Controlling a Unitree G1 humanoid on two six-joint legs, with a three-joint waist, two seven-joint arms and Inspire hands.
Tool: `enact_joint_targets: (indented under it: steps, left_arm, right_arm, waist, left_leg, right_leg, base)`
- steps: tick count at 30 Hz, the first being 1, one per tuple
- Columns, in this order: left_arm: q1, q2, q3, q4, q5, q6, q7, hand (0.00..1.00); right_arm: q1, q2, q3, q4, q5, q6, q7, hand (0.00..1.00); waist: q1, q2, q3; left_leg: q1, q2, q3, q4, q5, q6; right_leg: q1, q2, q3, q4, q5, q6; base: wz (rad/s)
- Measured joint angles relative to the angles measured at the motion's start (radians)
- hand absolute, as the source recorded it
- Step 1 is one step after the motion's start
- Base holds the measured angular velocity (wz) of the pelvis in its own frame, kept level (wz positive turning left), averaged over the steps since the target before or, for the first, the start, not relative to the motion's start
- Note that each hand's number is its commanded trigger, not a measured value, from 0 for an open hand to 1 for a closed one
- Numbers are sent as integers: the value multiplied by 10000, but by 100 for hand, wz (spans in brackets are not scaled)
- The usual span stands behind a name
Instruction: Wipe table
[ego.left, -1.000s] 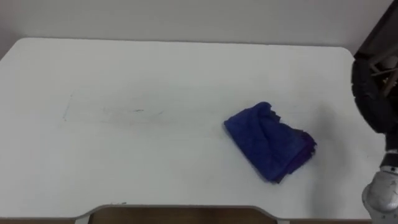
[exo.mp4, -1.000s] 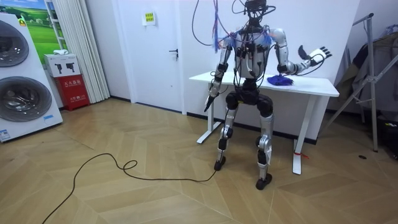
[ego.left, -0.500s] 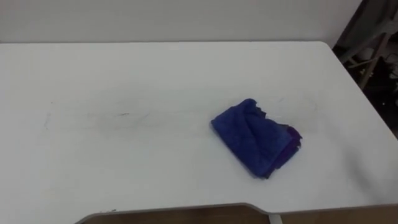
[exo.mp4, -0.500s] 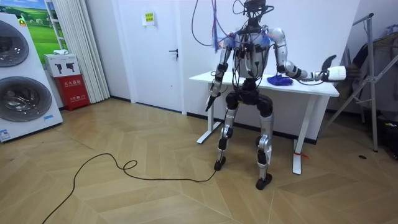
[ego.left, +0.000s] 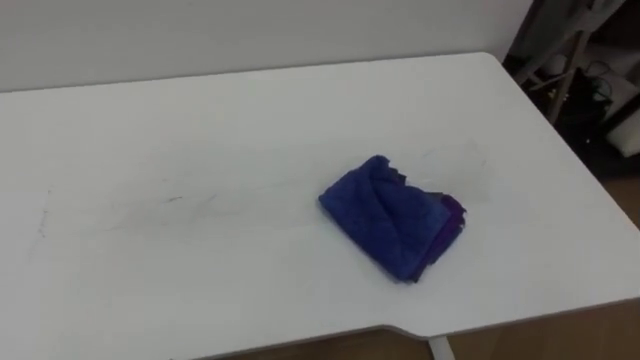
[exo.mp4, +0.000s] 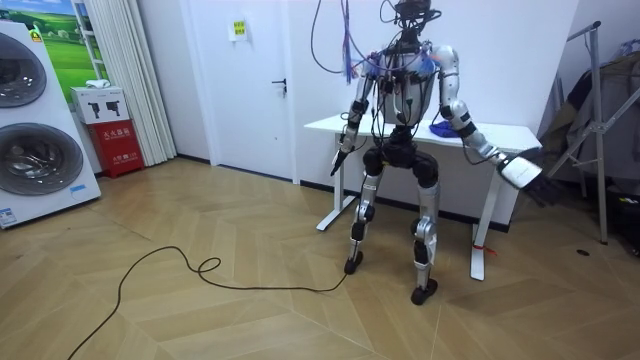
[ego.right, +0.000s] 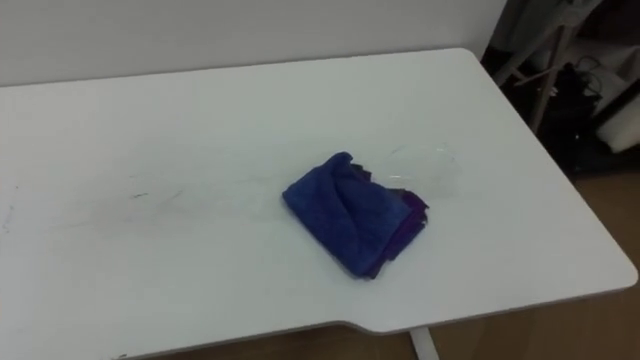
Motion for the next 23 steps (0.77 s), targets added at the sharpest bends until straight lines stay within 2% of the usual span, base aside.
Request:
enact_joint_targets:
  steps: [2, 4, 6, 8, 11, 15, 17, 23]
  left_arm:
    - [-111, -42, -71, 230, 18, -79, 8, 0]
    - [-248, -131, -94, 619, 15, -155, 10, 0]
    - [-281, -259, -90, 841, 39, -159, 10, 0]
    - [-324, -292, -95, 841, 277, -160, 16, 0]
    - [-453, -282, -445, 882, 410, -167, 302, 0]
    - [-564, -332, -1051, 1061, 427, -258, 700, 0]
    - [-642, -338, -1273, 1034, 442, -267, 737, 0]
    - [-796, -343, -1866, 934, 722, -321, 749, 0]
  right_arm:
    - [59, 160, 669, 905, -123, 9, 649, 0]
    - [18, 398, 1117, 1666, -534, 111, 1391, 0]
    - [-25, 528, 1533, 2391, -1627, 423, 2084, 0]
    - [-7, 521, 2000, 2432, -2605, 614, 2390, 0]
    - [-198, 515, 2933, 2431, -4114, 619, 2766, 0]
    - [-806, 664, 4117, 2319, -5645, 415, 3241, 0]
    - [-1007, 727, 4560, 2309, -5881, 423, 3441, 0]
    - [-1207, 754, 5746, 2265, -5823, 464, 4402, 0]
  waist:
    - [4, -15, -3]
    - [34, 40, 28]
    - [206, 74, 36]
    - [416, 99, 37]
    - [769, 152, 21]
    - [1005, 224, 22]
    - [1143, 298, 9]
    - [1364, 376, 69]
  left_leg:
    - [5, 9, 0, 29, 1, 1]
    - [12, 14, 1, 43, 0, 0]
    - [48, 11, -10, 7, -36, -52]
    - [84, 13, -10, 7, -36, -54]
    - [91, 26, -48, 53, -62, -50]
    - [43, -4, -115, 154, -159, -15]
    - [42, -14, -141, 168, -124, 28]
    - [43, -11, -268, 237, -118, 36]
  right_leg:
    - [12, -2, 3, 18, 0, 0]
    - [12, -4, 0, 30, 0, 0]
    - [90, -1, -33, 11, 0, -1]
    - [120, 13, -39, -11, 5, -8]
    - [110, 17, -33, -32, 42, -28]
    - [195, 7, -61, -42, 76, -20]
    - [217, 21, -74, -59, 85, -6]
    - [315, 23, -323, -80, 82, -1]
  base:
    - [0]
    - [0]
    - [0]
    - [0]
    - [0]
    - [0]
    - [2]
    - [6]
